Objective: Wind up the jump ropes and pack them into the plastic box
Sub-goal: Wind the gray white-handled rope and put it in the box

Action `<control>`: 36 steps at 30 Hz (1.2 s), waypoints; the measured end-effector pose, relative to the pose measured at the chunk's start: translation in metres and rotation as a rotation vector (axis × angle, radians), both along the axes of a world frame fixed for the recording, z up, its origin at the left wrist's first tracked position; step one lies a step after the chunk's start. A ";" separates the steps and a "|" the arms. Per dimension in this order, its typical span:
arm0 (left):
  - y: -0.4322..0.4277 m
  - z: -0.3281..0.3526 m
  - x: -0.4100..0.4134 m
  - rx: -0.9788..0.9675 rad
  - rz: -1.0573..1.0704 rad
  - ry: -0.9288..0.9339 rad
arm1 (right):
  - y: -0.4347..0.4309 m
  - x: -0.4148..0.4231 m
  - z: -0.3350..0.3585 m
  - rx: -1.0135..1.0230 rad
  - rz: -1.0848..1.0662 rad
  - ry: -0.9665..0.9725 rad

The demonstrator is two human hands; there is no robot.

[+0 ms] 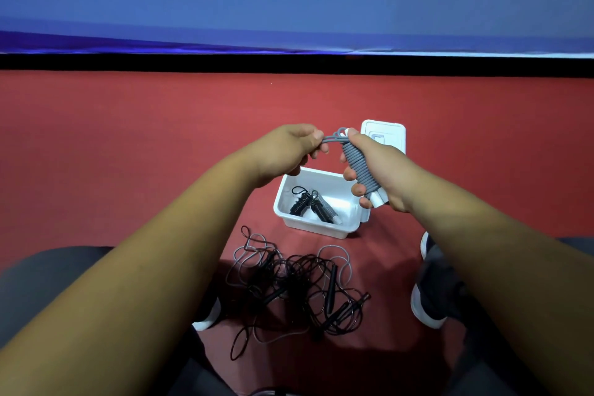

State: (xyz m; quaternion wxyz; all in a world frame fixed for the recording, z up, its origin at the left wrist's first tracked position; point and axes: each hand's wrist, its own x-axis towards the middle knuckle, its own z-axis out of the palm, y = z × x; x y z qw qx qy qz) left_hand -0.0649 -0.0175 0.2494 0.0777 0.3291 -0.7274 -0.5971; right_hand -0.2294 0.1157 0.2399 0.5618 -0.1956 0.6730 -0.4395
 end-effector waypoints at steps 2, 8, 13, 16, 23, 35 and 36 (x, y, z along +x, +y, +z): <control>0.001 -0.001 0.000 0.024 -0.025 0.028 | 0.000 -0.001 0.000 -0.018 -0.003 -0.012; -0.001 -0.004 0.005 0.182 -0.044 0.023 | 0.001 0.000 0.001 -0.008 -0.007 -0.044; -0.011 -0.005 0.007 0.033 -0.065 -0.053 | 0.004 0.000 0.009 -0.001 0.058 -0.117; -0.010 -0.005 0.006 -0.083 -0.089 -0.103 | 0.006 -0.001 0.012 -0.001 0.107 -0.184; -0.008 -0.004 0.009 -0.170 -0.083 -0.063 | 0.011 -0.002 0.013 -0.007 0.299 -0.372; 0.002 0.010 0.007 -0.327 -0.361 -0.141 | 0.022 0.001 0.016 0.178 0.728 -0.405; 0.003 0.013 0.005 -0.367 -0.361 -0.156 | 0.022 0.001 0.015 0.176 0.743 -0.384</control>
